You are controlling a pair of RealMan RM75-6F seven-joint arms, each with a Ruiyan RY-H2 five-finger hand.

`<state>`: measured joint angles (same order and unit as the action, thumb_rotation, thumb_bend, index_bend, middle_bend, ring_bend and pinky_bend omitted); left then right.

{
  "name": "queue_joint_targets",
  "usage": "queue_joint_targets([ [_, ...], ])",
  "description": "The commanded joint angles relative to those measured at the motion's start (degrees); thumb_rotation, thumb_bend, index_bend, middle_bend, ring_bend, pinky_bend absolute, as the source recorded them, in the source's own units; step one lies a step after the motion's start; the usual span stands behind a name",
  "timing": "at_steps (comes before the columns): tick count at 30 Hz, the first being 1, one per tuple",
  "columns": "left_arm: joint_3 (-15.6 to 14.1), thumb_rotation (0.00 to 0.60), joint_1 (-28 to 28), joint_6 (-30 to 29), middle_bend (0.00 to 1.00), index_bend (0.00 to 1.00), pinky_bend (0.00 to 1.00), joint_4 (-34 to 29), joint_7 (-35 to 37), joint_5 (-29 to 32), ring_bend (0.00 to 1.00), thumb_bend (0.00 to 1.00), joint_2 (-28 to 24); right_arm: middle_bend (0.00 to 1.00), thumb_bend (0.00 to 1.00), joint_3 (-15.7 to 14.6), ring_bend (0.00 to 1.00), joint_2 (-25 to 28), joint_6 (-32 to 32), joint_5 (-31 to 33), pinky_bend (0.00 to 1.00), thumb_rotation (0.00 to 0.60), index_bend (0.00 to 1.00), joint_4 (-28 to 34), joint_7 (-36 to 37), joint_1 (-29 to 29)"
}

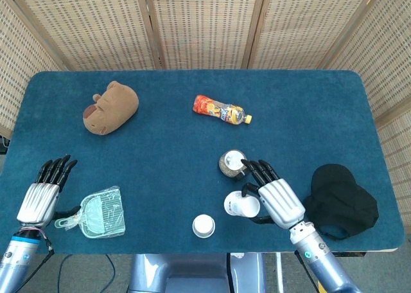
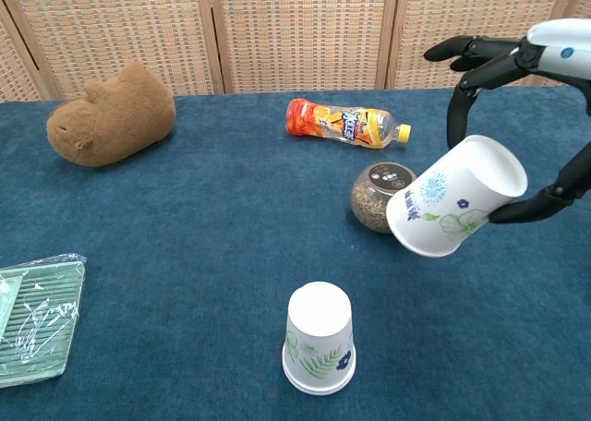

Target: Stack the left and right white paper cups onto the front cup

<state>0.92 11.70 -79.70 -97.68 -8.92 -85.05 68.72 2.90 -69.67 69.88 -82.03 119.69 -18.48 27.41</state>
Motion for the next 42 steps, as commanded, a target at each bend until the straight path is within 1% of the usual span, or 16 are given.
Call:
queue_joint_targets([
  [1, 0.0, 0.6, 0.1, 0.3, 0.0, 0.0, 0.0, 0.1, 0.1, 0.1, 0.0, 0.12, 0.1, 0.04, 0.22, -0.1, 0.0, -2.2, -0.8, 0.5, 0.02, 0.6, 0.53, 0.0, -1.5, 0.2],
  [6, 0.2, 0.6, 0.1, 0.5, 0.0, 0.0, 0.0, 0.1, 0.4, 0.2, 0.0, 0.12, 0.0, 0.04, 0.22, -0.2, 0.0, -4.3, -1.5, 1.1, 0.03, 0.6, 0.54, 0.3, -3.7, 0.5],
  [14, 0.5, 0.6, 0.0, 0.6, 0.0, 0.0, 0.0, 0.1, 1.4, 0.5, 0.0, 0.12, -0.5, 0.04, 0.22, -1.8, 0.0, -5.2, -2.0, -0.5, 0.02, 0.6, 0.54, 1.9, -5.0, -0.2],
  [18, 0.4, 0.6, 0.1, 0.8, 0.0, 0.0, 0.0, 0.0, 1.3, 0.4, 0.0, 0.12, -0.6, 0.04, 0.22, -2.0, 0.0, -6.1, -2.3, -0.5, 0.03, 0.6, 0.54, 2.2, -5.6, -0.2],
  [30, 0.7, 0.6, -0.1, 1.0, 0.0, 0.0, 0.0, -0.4, 2.4, 0.7, 0.0, 0.12, -1.5, 0.04, 0.22, -1.0, 0.0, -11.1, -3.2, 3.0, 0.03, 0.6, 0.55, 0.8, -10.4, 0.4],
  [42, 0.8, 0.6, -0.1, 1.1, 0.0, 0.0, 0.0, -0.6, 2.6, 0.9, 0.0, 0.12, -1.8, 0.05, 0.22, -0.8, 0.0, -13.4, -3.7, 4.1, 0.03, 0.6, 0.55, 0.7, -11.5, 0.9],
])
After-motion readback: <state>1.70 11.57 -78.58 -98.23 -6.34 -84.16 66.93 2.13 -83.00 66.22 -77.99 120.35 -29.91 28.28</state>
